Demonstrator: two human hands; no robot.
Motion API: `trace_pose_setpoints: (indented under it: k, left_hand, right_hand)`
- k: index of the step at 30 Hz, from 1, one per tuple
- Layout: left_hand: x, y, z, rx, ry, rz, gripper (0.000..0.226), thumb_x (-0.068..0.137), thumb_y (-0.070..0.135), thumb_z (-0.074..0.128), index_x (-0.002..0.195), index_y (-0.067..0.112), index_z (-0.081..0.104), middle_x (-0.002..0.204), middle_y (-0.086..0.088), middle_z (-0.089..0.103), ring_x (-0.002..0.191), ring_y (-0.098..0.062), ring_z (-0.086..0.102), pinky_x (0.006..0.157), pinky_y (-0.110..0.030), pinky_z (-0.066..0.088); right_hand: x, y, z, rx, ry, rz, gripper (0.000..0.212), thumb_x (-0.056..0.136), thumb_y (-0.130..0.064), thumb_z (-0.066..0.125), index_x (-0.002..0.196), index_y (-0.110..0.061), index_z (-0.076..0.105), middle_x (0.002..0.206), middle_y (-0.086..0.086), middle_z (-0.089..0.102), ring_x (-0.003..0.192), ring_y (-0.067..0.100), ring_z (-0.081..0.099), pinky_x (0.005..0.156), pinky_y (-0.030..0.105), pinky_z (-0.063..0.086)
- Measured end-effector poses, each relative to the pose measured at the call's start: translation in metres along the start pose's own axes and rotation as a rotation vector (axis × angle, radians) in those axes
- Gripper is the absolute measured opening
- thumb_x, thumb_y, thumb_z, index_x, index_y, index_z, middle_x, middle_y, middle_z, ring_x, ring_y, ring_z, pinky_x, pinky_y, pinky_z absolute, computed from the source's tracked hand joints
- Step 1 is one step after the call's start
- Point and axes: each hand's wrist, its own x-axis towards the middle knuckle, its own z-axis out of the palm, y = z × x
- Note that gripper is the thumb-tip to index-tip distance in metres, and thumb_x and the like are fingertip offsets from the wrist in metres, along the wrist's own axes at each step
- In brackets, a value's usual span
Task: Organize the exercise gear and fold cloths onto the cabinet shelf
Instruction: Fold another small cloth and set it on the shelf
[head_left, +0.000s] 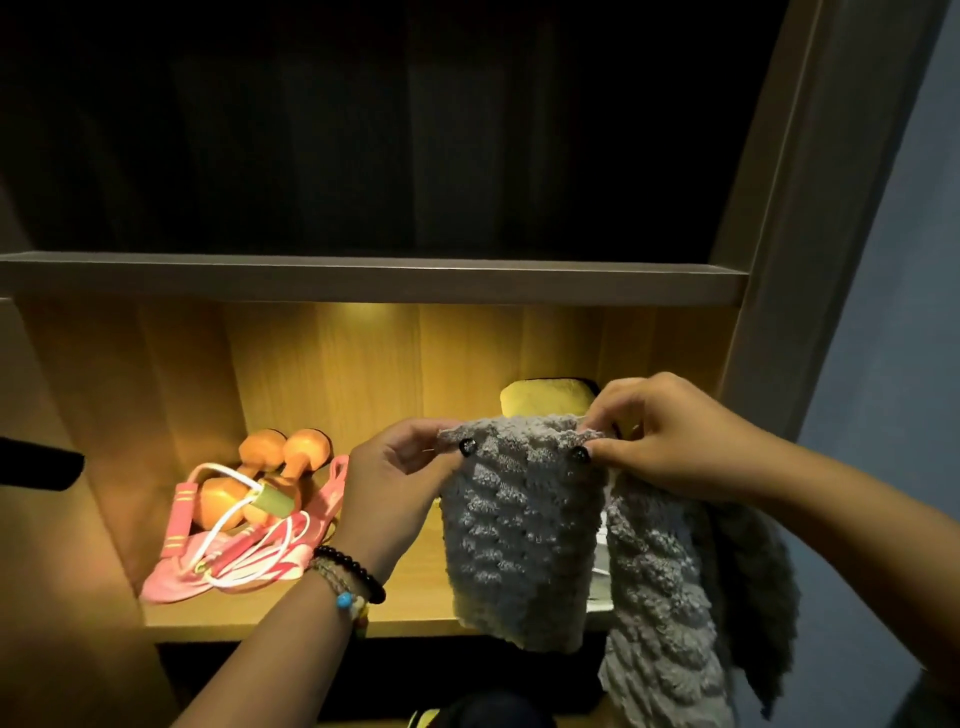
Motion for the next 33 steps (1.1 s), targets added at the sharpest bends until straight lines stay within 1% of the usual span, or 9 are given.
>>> trace_pose_setpoints:
  k: [3, 8, 10, 13, 15, 19, 23, 29, 33]
  left_hand:
    - [0.003, 0.001, -0.011, -0.055, 0.019, -0.032, 0.025, 0.082, -0.008, 0.067, 0.086, 0.015, 0.074, 0.084, 0.002, 0.076, 0.078, -0.006, 0.070, 0.064, -0.017, 0.054]
    - [0.011, -0.001, -0.032, -0.029, 0.008, -0.072, 0.024, 0.078, -0.005, 0.071, 0.079, 0.018, 0.077, 0.084, -0.002, 0.076, 0.081, -0.010, 0.071, 0.074, -0.024, 0.057]
    - [0.017, -0.006, -0.039, 0.012, 0.006, -0.117, 0.024, 0.076, -0.004, 0.074, 0.075, 0.020, 0.077, 0.085, -0.003, 0.076, 0.083, -0.013, 0.071, 0.078, -0.029, 0.057]
    - [0.031, -0.013, -0.047, 0.063, 0.040, -0.199, 0.022, 0.075, -0.005, 0.075, 0.083, 0.015, 0.073, 0.086, -0.009, 0.075, 0.088, -0.025, 0.070, 0.087, -0.044, 0.056]
    - [0.040, -0.015, -0.051, 0.069, 0.055, -0.241, 0.028, 0.076, -0.005, 0.075, 0.095, 0.015, 0.069, 0.085, -0.012, 0.073, 0.089, -0.029, 0.069, 0.090, -0.050, 0.054]
    - [0.044, -0.011, -0.059, 0.118, 0.046, -0.209, 0.035, 0.077, 0.000, 0.075, 0.101, 0.026, 0.070, 0.089, -0.007, 0.074, 0.082, -0.021, 0.067, 0.083, -0.042, 0.055]
    - [0.020, -0.008, -0.067, 0.227, 0.041, -0.106, 0.019, 0.074, 0.005, 0.079, 0.086, 0.019, 0.074, 0.084, 0.003, 0.075, 0.078, -0.006, 0.068, 0.069, -0.019, 0.053]
    - [-0.073, -0.048, -0.082, 0.360, 0.033, -0.131, 0.019, 0.076, -0.001, 0.075, 0.081, 0.018, 0.072, 0.081, 0.008, 0.071, 0.079, -0.005, 0.063, 0.074, -0.024, 0.051]
    - [-0.142, -0.078, -0.084, 0.333, 0.069, -0.294, 0.017, 0.079, -0.002, 0.072, 0.084, 0.014, 0.069, 0.087, 0.002, 0.071, 0.086, -0.012, 0.065, 0.075, -0.023, 0.053]
  right_hand:
    - [0.009, -0.004, 0.004, -0.054, -0.007, 0.021, 0.010, 0.080, -0.031, 0.073, 0.086, -0.024, 0.075, 0.088, -0.011, 0.066, 0.082, 0.006, 0.060, 0.072, 0.029, 0.050]
    - [0.026, -0.004, 0.023, 0.020, 0.046, 0.097, 0.019, 0.074, -0.030, 0.079, 0.063, -0.037, 0.066, 0.070, -0.020, 0.063, 0.066, -0.016, 0.054, 0.053, 0.008, 0.037]
    - [0.034, -0.001, 0.037, 0.021, 0.061, 0.115, 0.024, 0.073, -0.026, 0.080, 0.061, -0.037, 0.063, 0.072, -0.017, 0.065, 0.067, -0.010, 0.058, 0.055, 0.008, 0.040]
    - [0.050, 0.004, 0.058, 0.001, 0.102, 0.117, 0.020, 0.072, -0.022, 0.079, 0.069, -0.030, 0.062, 0.078, -0.010, 0.066, 0.079, 0.008, 0.062, 0.068, 0.021, 0.047]
    - [0.059, 0.006, 0.067, 0.021, 0.149, 0.124, 0.020, 0.073, -0.020, 0.079, 0.082, -0.027, 0.063, 0.081, -0.011, 0.064, 0.080, 0.007, 0.060, 0.063, 0.018, 0.044]
    - [0.064, 0.002, 0.071, 0.069, 0.263, 0.100, 0.035, 0.079, -0.020, 0.076, 0.113, -0.027, 0.068, 0.090, -0.011, 0.064, 0.074, 0.000, 0.055, 0.073, 0.023, 0.046]
    - [0.040, -0.007, 0.081, 0.102, 0.313, 0.018, 0.018, 0.080, -0.013, 0.074, 0.094, -0.024, 0.074, 0.091, -0.012, 0.065, 0.084, 0.003, 0.057, 0.072, 0.022, 0.052]
    - [-0.038, 0.001, 0.148, 0.234, 0.125, 0.040, 0.014, 0.077, -0.007, 0.074, 0.086, -0.019, 0.075, 0.090, -0.007, 0.071, 0.079, 0.009, 0.064, 0.067, 0.028, 0.054]
    - [-0.090, 0.007, 0.196, 0.440, -0.008, 0.126, 0.026, 0.078, -0.004, 0.075, 0.081, -0.030, 0.072, 0.084, -0.003, 0.072, 0.060, -0.001, 0.062, 0.055, 0.016, 0.047]
